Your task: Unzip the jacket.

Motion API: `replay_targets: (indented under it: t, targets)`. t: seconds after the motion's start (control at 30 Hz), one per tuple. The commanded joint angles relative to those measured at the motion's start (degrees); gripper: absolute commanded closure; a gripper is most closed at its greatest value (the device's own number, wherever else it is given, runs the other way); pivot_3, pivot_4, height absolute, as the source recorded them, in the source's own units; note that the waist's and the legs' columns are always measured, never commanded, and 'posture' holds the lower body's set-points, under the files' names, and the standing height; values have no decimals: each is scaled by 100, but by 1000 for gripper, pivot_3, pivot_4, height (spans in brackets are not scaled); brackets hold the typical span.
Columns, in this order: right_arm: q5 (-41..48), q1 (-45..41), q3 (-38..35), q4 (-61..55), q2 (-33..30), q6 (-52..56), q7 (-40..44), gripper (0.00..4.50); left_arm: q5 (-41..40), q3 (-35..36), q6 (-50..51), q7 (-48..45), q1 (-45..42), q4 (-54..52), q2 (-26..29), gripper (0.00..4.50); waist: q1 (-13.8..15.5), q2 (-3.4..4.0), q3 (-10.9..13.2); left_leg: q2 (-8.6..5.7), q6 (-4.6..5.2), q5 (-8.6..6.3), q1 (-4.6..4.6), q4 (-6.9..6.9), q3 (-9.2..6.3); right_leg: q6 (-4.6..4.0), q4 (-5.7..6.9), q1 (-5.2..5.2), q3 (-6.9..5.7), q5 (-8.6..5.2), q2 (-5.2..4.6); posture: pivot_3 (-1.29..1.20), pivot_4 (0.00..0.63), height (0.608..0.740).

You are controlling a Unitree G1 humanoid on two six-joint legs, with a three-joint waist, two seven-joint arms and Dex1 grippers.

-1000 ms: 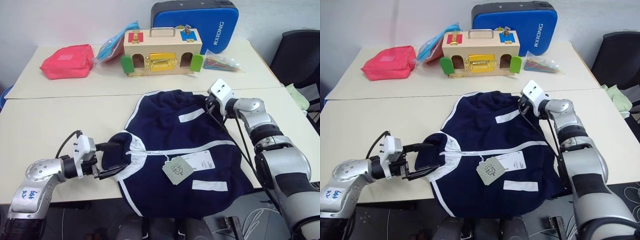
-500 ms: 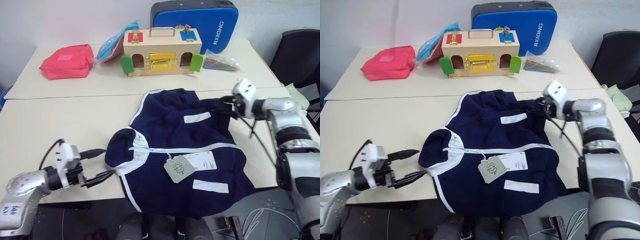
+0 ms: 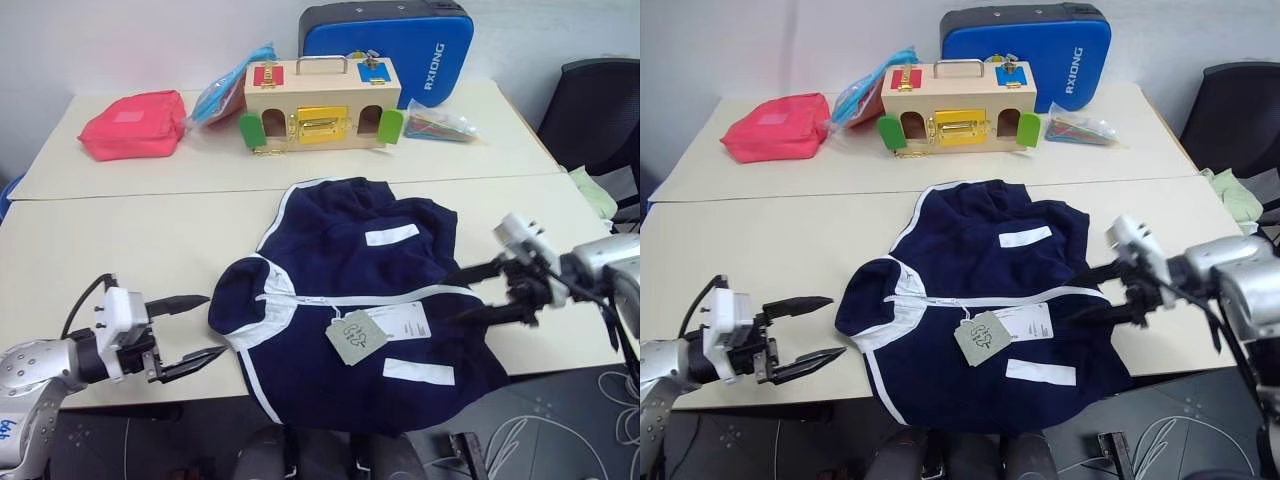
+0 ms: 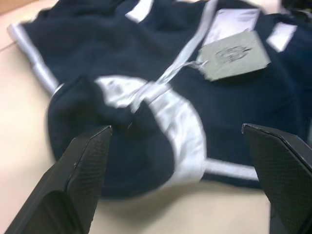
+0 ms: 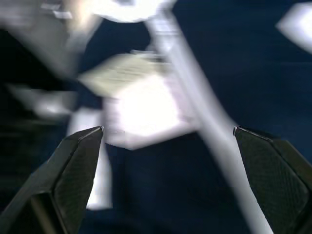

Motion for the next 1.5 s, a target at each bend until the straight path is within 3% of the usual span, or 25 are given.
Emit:
replay_targets:
  t: [0.03,0.2,0.3,0.4,0.63,0.8,1.07,1.3,1.5]
  targets:
    - [-145,-120,205,-374,149,441,-596,44,29,-306,-115,-128,-120,-148,13,0,12,0,0,-2,-1,-1,-2,0,0,0,-2,-2,0,0,0,0,150,740]
    - [-134,-490,556,-316,609,979,-1009,44,134,-669,-162,-187,-343,19,1,0,11,-2,0,-6,1,2,-6,-2,1,-1,-6,-4,-2,0,0,0,150,740]
    - [-465,-719,601,91,1243,654,-1673,44,164,-796,-200,-159,-426,50,-39,0,5,-3,-1,-6,28,19,-8,-7,2,-4,-12,-4,-7,-2,5,0,150,740]
    - [-707,-810,878,204,1200,478,-1497,44,154,-816,-195,-101,-406,16,-74,0,8,-2,0,-12,33,23,-9,-5,7,-4,-7,-4,-8,-2,8,0,150,740]
    - [153,-941,1062,-335,996,1875,-842,44,181,-754,-229,36,-264,-23,-120,0,14,-3,0,-13,41,24,-10,-1,1,-3,-6,0,-11,-1,4,0,150,740]
    - [580,-1160,938,-487,1118,2605,-1067,44,200,-710,-283,67,-231,15,-98,0,3,-3,0,-9,40,24,-7,-4,-3,-3,-5,0,-11,-1,3,0,150,740]
    - [498,-1116,1240,-172,1582,2960,-1707,44,302,-882,-361,190,-340,78,-221,0,9,-3,0,-11,39,24,-8,-7,-4,-3,-10,0,-11,-1,2,0,150,740]
    - [976,-1114,741,3,2489,4020,-2406,44,361,-930,-402,183,-512,240,-268,0,9,-5,-2,-12,38,25,-8,-6,-3,-3,-2,-1,-12,-1,4,0,150,740]
    - [1135,-925,343,82,3074,4611,-3039,2043,438,-1045,-496,129,-781,542,-281,0,8,-7,-2,-13,39,25,-9,-7,-3,-3,-3,-1,-12,-1,4,0,150,740]
